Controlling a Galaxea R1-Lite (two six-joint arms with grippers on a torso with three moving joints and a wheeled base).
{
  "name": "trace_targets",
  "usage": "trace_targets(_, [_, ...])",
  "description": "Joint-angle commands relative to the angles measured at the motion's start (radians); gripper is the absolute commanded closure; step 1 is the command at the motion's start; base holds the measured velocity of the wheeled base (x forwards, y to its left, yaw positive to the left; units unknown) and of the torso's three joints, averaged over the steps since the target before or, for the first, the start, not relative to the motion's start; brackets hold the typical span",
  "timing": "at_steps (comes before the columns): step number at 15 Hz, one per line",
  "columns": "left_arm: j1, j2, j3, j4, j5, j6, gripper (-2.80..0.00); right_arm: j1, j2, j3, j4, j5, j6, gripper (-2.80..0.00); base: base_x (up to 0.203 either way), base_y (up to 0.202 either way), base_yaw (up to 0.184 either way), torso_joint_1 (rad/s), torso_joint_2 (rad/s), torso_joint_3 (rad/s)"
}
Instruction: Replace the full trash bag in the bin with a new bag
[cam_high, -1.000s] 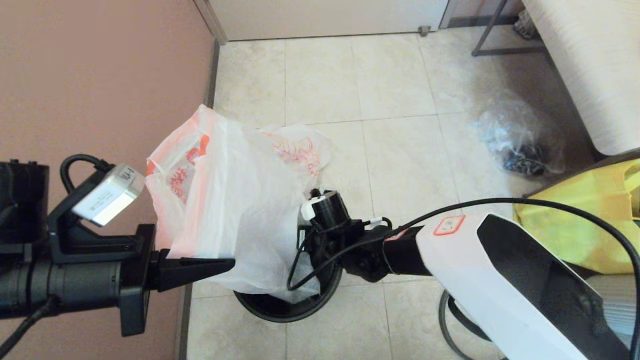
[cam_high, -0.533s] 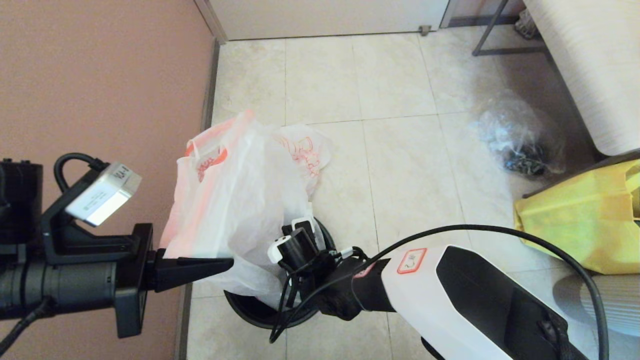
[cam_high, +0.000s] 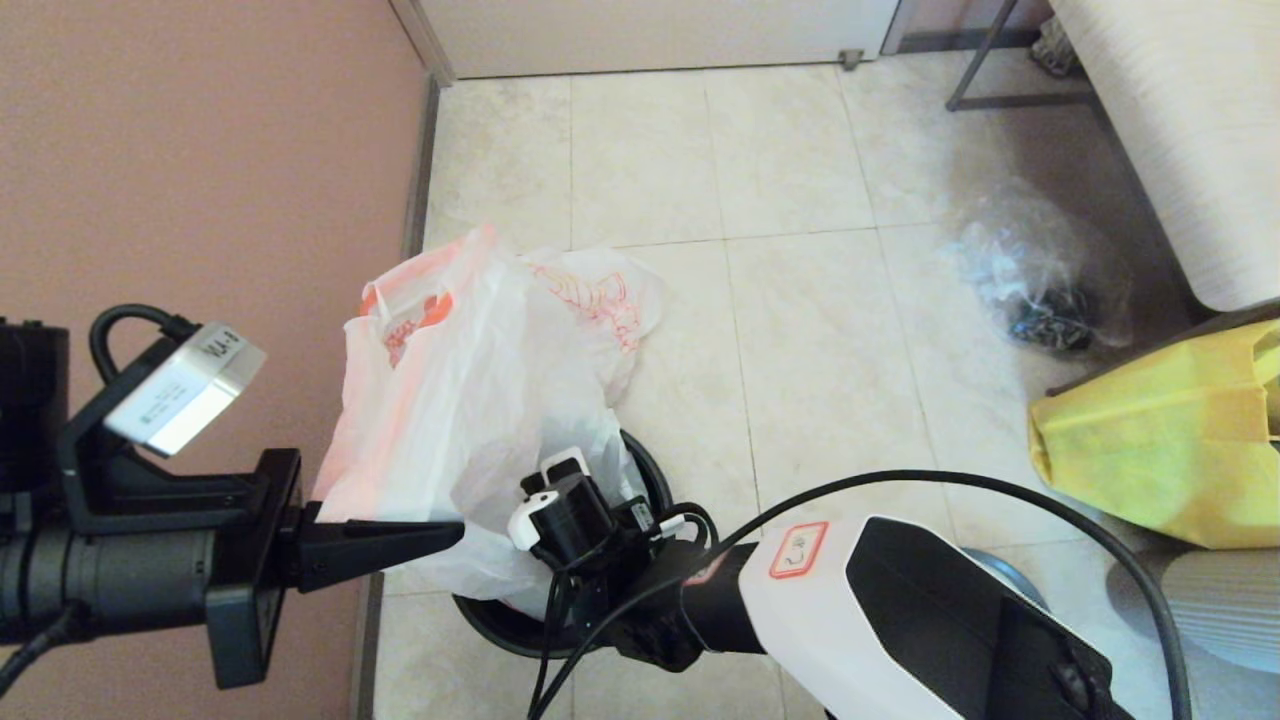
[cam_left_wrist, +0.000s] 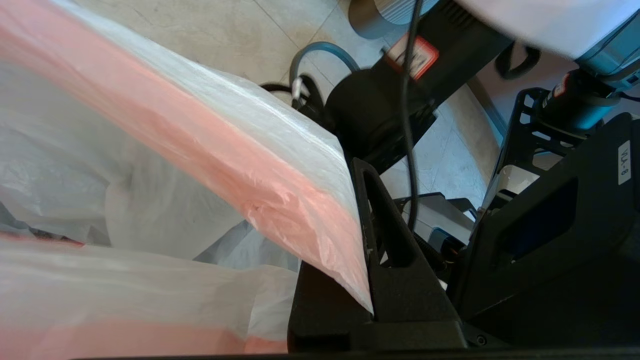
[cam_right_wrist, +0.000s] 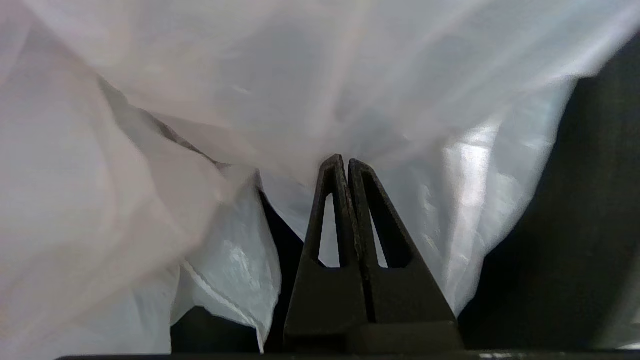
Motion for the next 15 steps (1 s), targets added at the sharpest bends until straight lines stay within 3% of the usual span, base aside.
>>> trace_targets(1, [0.0, -0.001, 0.001, 0.0, -0.005, 0.002, 0.0, 0.0, -0.05, 0.032, -0.002, -0.003, 0.008, 0.0, 0.0, 0.0, 0.0, 0.0, 0.0, 0.0])
trace_targets(5, [-0.002, 0.035, 0.006, 0.002, -0.005, 0.001, 0.0, 0.013, -0.248, 0.365, 0.007, 0.021, 0.068, 0.0, 0.0, 0.0, 0.0, 0.0, 0.0, 0.0])
trace_targets(8, [-0.028, 0.071, 0.017, 0.0, 0.011, 0.007, 0.0, -0.016, -0.455, 0.662, 0.009, 0.094, 0.173, 0.0, 0.0, 0.0, 0.0, 0.0, 0.0, 0.0])
trace_targets(10, [-0.058, 0.101, 0.023, 0.0, 0.076, 0.008, 0.0, -0.084, -0.582, 0.773, 0.006, 0.15, 0.254, 0.0, 0.0, 0.0, 0.0, 0.0, 0.0, 0.0])
trace_targets(12, [-0.129, 0.141, 0.027, 0.0, 0.149, 0.007, 0.0, -0.175, -0.668, 0.801, 0.003, 0.203, 0.294, 0.0, 0.0, 0.0, 0.0, 0.0, 0.0, 0.0])
trace_targets(15, [-0.281, 0.183, 0.037, -0.006, 0.355, 0.005, 0.0, -0.211, -0.728, 0.771, 0.0, 0.258, 0.306, 0.0, 0.0, 0.0, 0.0, 0.0, 0.0, 0.0])
